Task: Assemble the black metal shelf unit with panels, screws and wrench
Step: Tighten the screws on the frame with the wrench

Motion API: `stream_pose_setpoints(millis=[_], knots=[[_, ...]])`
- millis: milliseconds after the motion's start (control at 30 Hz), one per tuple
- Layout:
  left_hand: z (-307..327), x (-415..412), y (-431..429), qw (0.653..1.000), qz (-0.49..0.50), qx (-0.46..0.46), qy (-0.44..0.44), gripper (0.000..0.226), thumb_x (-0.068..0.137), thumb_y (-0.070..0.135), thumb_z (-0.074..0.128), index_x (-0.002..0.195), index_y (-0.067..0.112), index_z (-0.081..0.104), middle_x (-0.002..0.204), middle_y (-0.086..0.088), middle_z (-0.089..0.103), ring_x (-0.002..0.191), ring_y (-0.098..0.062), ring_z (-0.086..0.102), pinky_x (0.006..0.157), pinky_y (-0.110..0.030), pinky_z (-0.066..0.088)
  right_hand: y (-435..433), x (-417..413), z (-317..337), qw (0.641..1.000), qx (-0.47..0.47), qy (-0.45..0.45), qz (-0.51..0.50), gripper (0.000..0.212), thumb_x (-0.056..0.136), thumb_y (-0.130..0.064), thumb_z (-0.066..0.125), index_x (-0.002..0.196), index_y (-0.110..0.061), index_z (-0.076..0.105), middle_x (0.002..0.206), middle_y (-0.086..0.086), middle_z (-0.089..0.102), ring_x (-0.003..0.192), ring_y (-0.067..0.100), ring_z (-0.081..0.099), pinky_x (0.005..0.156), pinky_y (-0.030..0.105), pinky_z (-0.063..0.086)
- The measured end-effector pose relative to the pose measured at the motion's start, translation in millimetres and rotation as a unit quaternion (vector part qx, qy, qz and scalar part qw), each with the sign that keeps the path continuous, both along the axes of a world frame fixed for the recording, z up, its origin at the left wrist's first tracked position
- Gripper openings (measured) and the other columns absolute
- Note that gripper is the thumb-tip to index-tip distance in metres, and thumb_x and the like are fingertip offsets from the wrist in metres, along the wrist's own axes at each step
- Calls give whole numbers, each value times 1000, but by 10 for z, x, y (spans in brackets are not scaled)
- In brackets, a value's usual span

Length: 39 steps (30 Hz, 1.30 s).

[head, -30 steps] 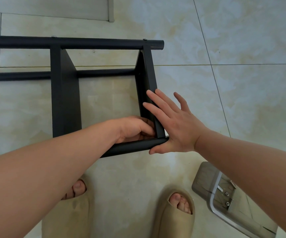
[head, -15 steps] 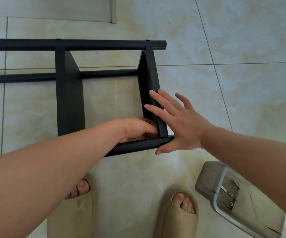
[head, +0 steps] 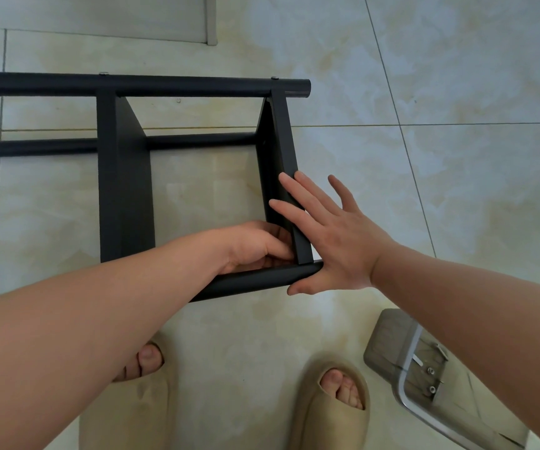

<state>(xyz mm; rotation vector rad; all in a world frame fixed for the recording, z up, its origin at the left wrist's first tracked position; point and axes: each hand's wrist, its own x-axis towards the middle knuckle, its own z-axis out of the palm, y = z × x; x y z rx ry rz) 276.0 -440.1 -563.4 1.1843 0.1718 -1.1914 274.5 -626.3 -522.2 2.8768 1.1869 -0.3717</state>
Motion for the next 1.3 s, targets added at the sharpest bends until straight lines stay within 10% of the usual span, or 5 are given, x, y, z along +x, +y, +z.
stream_pose_setpoints(millis=[1300], knots=[[111,38,8,998,-16,55,6,14,90,-6,59,91,5,68,76,-9,70,68,-19,69,64,-28,56,-4,-10,-22,1000,6,-17,6,123,71,-94,39,160,-15,9,169,13,1,157,29,4,122,63,13]])
